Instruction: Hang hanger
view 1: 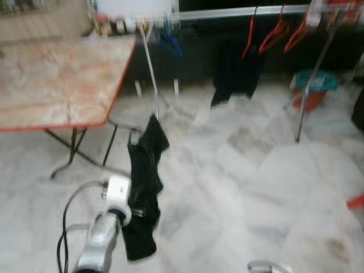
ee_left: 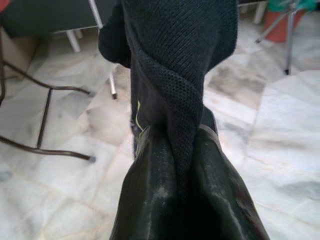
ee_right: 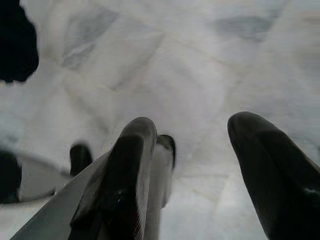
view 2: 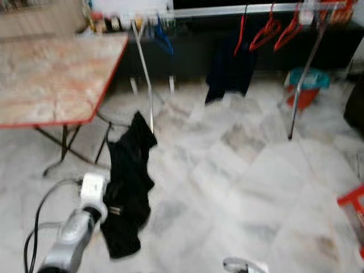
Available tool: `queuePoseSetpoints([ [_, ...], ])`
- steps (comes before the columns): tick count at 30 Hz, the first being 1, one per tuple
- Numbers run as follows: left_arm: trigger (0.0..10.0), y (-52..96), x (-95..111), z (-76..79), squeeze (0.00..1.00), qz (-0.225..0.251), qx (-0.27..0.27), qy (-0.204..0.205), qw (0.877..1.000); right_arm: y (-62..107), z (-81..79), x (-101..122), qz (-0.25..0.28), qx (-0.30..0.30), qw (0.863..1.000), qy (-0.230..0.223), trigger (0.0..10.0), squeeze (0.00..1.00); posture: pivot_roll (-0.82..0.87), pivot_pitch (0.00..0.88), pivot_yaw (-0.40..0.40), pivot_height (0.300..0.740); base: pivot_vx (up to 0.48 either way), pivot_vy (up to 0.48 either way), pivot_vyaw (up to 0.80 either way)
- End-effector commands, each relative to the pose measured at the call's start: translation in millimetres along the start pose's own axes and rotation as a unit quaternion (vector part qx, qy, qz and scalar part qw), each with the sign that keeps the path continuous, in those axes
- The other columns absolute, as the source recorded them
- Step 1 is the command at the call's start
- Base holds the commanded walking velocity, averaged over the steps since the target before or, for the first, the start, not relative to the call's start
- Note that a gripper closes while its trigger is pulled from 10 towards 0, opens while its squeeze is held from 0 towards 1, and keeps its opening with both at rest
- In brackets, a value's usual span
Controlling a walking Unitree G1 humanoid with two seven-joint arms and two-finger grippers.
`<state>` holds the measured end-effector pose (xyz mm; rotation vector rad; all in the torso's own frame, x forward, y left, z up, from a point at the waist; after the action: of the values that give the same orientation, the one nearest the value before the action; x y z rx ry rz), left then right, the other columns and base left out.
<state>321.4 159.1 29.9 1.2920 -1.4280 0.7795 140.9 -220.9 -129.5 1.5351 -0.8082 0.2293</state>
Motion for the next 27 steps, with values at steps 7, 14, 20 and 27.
queuePoseSetpoints([
  [7,10.0,-1.7,11,-11.8,0.0,0.019,0.006,-0.016,1.0,0.3,-8.0,2,0.019,0.016,1.0,0.004,10.0,0.0,-0.02,0.0,0.041,0.74,-0.135,0.0,0.0],
  [14,10.0,-4.5,19,-10.1,0.0,0.018,-0.041,-0.062,0.997,-22.2,-76.5,119,0.169,0.08,0.982,0.035,10.0,0.0,-0.01,0.0,0.043,0.74,0.0,0.0,0.0],
  [20,10.0,-1.6,38,-0.4,0.0,0.037,-0.118,-0.105,0.987,-7.9,-99.7,192,0.29,0.124,0.948,0.033,10.0,0.0,-0.01,0.0,0.04,0.74,0.0,0.0,0.0],
  [27,10.0,2.1,54,2.0,0.0,0.049,-0.178,-0.147,0.972,14.7,-119.4,234,0.35,0.196,0.911,0.098,10.0,0.0,-0.01,0.0,0.036,0.74,0.0,0.0,0.0],
])
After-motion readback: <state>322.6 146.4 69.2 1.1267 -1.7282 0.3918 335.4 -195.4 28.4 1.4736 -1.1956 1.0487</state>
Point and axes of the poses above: a point about 5 cm out from each wrist's last joint towards the gripper, its own y axis pointing back from the gripper into the wrist, its own x axis along the axis of the wrist's last joint, z = x × y, the point moved 4 cm from there along -y, pointing out of the wrist towards the gripper, and after that the axes turned 14 degrees about -y, right-handed, at the moved point
